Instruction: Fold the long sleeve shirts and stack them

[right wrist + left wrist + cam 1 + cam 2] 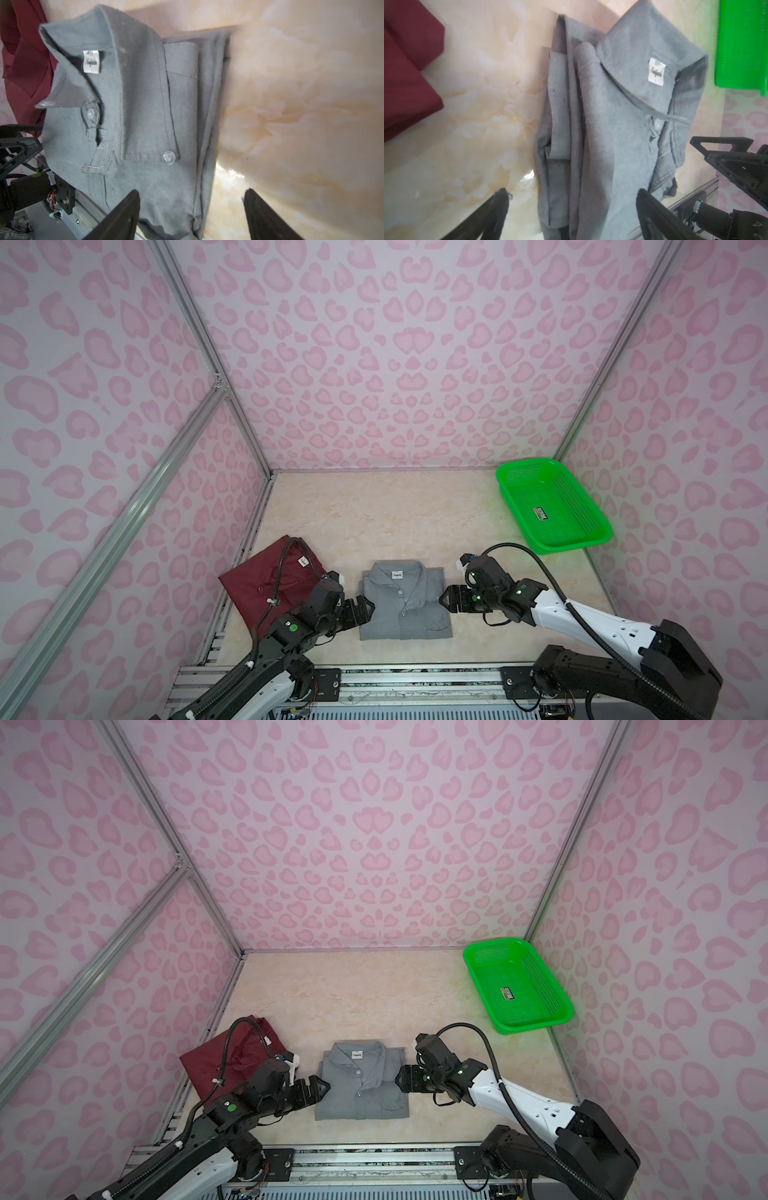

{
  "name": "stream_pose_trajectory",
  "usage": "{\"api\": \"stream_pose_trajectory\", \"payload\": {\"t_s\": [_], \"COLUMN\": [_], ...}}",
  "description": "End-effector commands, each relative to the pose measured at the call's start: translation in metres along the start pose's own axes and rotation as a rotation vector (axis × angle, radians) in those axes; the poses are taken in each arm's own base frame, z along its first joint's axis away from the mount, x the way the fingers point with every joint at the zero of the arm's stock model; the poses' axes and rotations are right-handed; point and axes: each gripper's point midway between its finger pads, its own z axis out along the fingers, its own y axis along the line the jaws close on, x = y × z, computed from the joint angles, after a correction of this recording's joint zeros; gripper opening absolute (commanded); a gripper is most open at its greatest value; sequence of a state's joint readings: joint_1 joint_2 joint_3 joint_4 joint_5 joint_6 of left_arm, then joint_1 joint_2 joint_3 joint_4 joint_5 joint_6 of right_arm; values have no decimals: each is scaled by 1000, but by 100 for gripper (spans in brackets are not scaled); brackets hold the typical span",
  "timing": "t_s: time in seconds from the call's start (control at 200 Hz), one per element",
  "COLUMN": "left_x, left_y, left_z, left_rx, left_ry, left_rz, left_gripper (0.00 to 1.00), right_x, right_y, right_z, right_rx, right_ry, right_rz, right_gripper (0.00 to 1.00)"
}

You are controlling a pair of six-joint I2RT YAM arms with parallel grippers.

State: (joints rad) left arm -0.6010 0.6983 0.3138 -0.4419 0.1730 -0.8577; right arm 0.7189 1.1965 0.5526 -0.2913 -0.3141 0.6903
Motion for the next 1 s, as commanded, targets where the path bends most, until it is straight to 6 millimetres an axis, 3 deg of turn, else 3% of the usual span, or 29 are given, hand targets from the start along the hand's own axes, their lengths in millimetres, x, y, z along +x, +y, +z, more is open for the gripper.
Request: {"api": "stream_pose_trajectory", "payload": {"t_s": [0.0,0.18,0.25,0.451,0.601,0.656,0.676,0.761,0.826,0.996], "left_x": [6,15,19,25,18,17,15,1,-14,-64], "left_y": [-7,4,8,9,8,6,5,-7,-20,-36], "left_z": [7,22,30,45,45,44,43,33,20,-38], "left_rx": [35,-18,-19,1,-11,-14,-18,-22,-12,-36], "left_ry": [38,70,81,107,80,79,77,50,17,-97], "left_rz": [41,37,27,8,10,18,23,47,55,37], "left_gripper": [98,100,93,52,6,4,4,4,4,4], "right_x": [0,3,4,22,32,33,32,26,15,-21], "right_y": [7,5,5,18,28,32,36,54,79,155], "right_z": [16,37,42,62,76,78,77,72,64,34], "right_rx": [-39,-24,-16,-35,-60,-61,-66,-79,-97,-199], "right_ry": [42,58,62,99,107,107,102,87,61,-25], "right_rz": [-42,-27,-27,-52,-44,-52,-58,-98,-145,-224], "right_gripper": [78,75,69,53,25,5,0,0,0,0]}}
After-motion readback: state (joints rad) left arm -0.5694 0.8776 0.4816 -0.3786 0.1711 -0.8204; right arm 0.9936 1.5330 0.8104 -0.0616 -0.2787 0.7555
